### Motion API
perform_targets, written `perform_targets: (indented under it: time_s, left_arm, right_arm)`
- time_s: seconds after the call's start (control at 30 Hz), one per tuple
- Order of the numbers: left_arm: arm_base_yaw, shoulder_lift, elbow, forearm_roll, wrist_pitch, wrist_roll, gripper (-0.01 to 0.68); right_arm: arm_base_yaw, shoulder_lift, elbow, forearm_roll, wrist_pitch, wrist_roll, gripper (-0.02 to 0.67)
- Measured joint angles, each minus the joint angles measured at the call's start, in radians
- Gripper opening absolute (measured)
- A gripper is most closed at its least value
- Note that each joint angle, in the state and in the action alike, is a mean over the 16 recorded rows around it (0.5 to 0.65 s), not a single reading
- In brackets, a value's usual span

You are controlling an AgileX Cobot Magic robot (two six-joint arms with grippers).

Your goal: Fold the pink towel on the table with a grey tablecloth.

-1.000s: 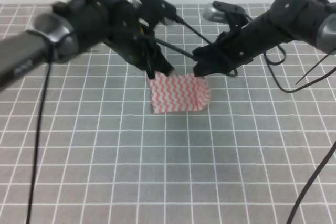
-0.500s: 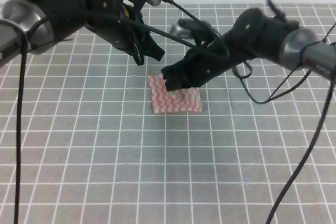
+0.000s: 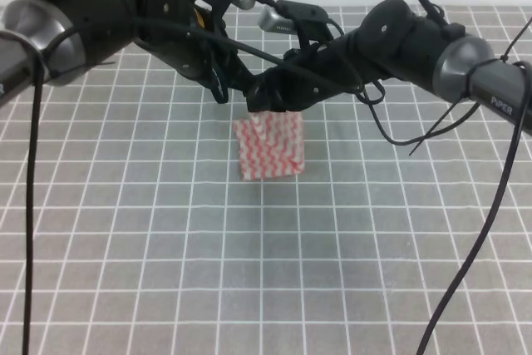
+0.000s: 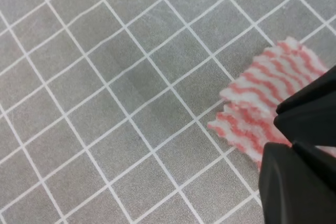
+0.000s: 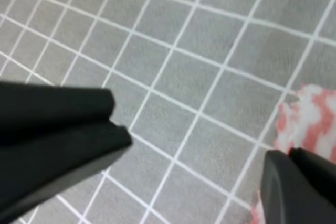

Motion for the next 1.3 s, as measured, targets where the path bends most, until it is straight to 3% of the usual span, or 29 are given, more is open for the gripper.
perform_targets:
  time_s: [0.33,0.67,0.87,1.3]
  left_arm:
    - [0.000,0.001,0.000,0.000,0.001,0.002,-0.002]
    - [0.001,0.001,0.000,0.000,0.006,0.005,-0.002]
    - [0.004,0.001,0.000,0.000,0.009,0.006,-0.002]
    - [0.009,-0.001,0.000,-0.003,0.019,0.007,-0.001]
  right_arm:
    - [0.016,0.049,-0.020,0.003,0.065,0.001,-0.001]
    - [0.018,0.078,-0.046,0.002,0.115,0.000,0.136]
    - [0.009,0.091,-0.078,-0.001,0.100,0.000,0.165]
    - [-0.004,0.140,-0.127,-0.027,0.042,0.001,0.009]
